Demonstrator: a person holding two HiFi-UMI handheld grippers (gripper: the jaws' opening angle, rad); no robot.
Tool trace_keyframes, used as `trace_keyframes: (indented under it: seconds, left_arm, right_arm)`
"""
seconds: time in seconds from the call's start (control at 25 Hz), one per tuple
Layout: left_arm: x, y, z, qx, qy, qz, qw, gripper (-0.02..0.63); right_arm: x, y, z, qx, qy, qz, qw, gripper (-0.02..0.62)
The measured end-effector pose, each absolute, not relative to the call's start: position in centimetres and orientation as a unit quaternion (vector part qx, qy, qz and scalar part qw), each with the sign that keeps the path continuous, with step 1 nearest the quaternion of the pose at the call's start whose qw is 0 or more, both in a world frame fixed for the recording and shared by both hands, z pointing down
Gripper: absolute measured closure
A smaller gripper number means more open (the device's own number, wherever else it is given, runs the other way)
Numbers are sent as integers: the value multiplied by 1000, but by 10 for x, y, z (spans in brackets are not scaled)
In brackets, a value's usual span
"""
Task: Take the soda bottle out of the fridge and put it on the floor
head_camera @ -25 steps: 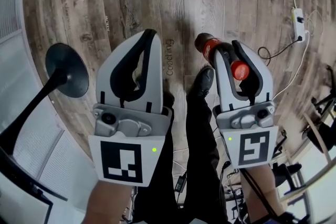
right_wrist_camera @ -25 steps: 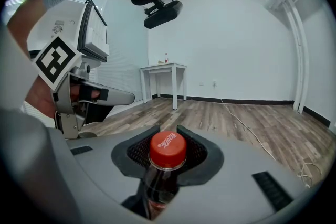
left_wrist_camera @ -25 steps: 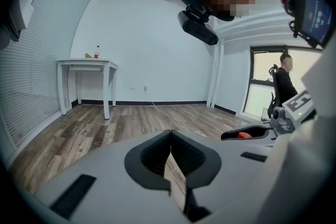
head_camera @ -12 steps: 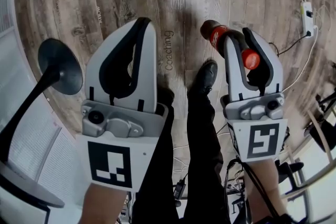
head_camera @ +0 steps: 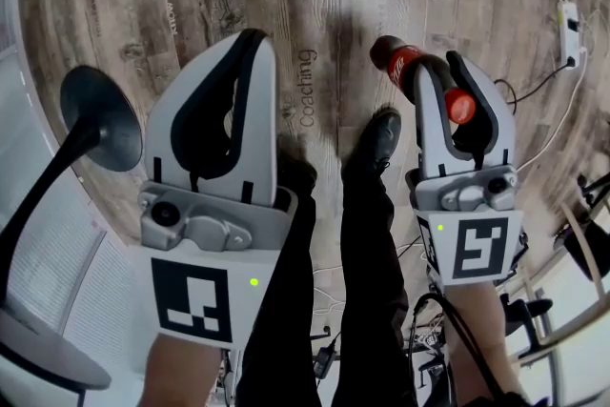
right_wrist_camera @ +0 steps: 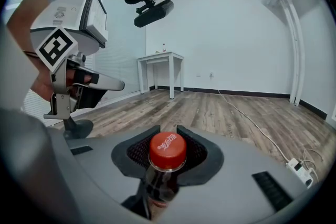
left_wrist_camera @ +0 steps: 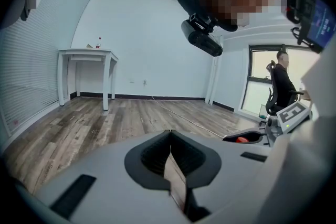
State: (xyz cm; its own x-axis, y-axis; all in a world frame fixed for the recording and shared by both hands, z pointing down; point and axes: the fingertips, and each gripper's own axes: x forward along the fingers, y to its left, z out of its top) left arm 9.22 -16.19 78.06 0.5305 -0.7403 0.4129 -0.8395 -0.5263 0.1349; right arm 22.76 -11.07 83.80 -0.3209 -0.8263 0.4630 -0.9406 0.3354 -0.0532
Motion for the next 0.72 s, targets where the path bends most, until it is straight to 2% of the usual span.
trace_keyframes:
  seconds: [0.72]
  left_arm:
    - [86, -149, 827, 856, -457, 166, 175, 589]
  right_arm:
    - [228, -103, 899, 541, -797, 167, 210, 485]
